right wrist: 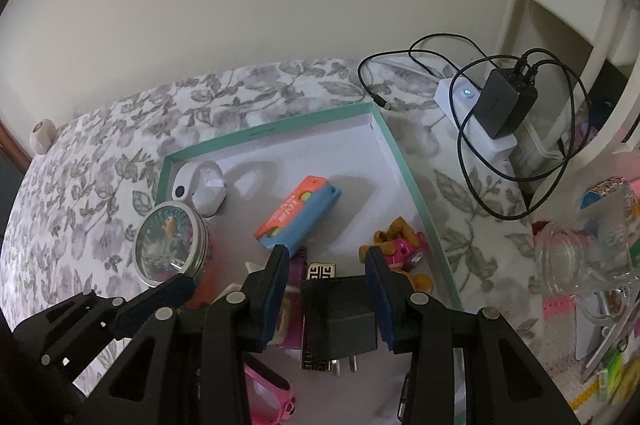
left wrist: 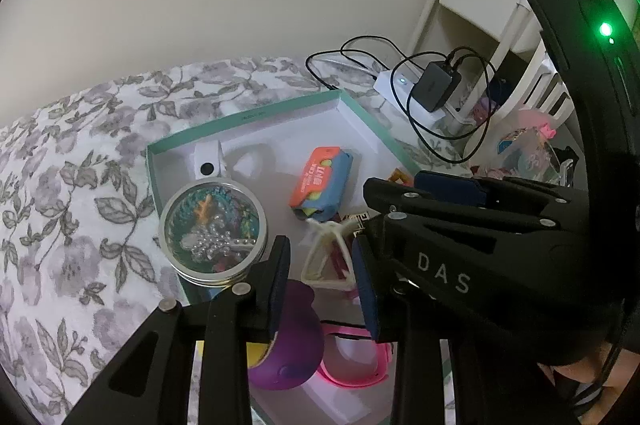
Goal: Organize rigid objects
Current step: 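Open left tool to drop the adapter while right tool releases the charger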
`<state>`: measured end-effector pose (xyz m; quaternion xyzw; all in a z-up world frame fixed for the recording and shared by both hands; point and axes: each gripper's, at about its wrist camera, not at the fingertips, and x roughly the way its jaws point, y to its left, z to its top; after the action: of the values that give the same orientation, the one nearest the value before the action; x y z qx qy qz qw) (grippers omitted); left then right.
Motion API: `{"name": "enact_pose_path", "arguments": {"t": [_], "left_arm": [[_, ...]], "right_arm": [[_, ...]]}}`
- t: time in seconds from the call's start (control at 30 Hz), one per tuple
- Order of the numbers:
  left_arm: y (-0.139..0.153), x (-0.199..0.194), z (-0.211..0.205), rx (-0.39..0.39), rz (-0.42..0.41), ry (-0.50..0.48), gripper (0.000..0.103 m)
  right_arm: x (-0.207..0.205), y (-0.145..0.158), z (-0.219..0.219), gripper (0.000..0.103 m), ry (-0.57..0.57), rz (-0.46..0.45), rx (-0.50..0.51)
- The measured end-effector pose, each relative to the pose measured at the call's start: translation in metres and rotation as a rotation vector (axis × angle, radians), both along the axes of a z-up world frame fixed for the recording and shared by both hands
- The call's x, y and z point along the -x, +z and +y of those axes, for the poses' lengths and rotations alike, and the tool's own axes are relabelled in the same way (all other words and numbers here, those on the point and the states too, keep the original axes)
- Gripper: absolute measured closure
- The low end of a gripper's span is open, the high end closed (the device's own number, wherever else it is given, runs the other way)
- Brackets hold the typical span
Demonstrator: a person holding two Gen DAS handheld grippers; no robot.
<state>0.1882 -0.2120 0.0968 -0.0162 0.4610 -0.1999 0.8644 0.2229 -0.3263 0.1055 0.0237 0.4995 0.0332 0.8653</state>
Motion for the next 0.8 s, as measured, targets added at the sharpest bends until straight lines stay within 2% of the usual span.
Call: {"name": "enact_pose_path", "arguments": {"t": [0.17,0.27,0.47,0.53,0.6,0.67,0.7,0.73,0.8], "left_arm": [[0.013,0.001,0.009,-0.009,-0.025,0.033,0.069],[0.020,0.001,0.019,-0.029,-0.039,0.076,0.063],[0.025,-0.006,0.040,-0.044,-0.055,0.163,0.059],[0.025,-0.009,0.048,-0.045,-0.055,0.204,0.044],[0.025,-0.010,0.054,-0.049,-0.057,0.238,0.036],[0.025,-0.012,0.060,-0.064,-0.059,0.274,0.028],[0.025,-0.013,0.064,-0.074,-0.061,0.294,0.020],[0.024,-0.013,0.066,-0.086,-0.062,0.313,0.017],[0.022,-0.014,0.070,-0.103,-0.063,0.335,0.016]], "right_arm": [[0.003,0.011,-0.002,0.060,-0.009,-0.034,0.004],[0.005,0.018,-0.002,0.060,-0.013,-0.055,0.002],[0.006,0.021,0.001,0.060,-0.011,-0.066,0.014],[0.005,0.020,0.004,0.058,-0.004,-0.062,0.023],[0.005,0.019,0.006,0.052,-0.001,-0.059,0.030],[0.004,0.018,0.007,0.042,0.003,-0.060,0.036],[0.004,0.017,0.008,0.041,0.005,-0.060,0.037],[0.004,0.017,0.009,0.041,0.008,-0.060,0.037],[0.003,0.016,0.011,0.035,0.016,-0.060,0.037]]}}
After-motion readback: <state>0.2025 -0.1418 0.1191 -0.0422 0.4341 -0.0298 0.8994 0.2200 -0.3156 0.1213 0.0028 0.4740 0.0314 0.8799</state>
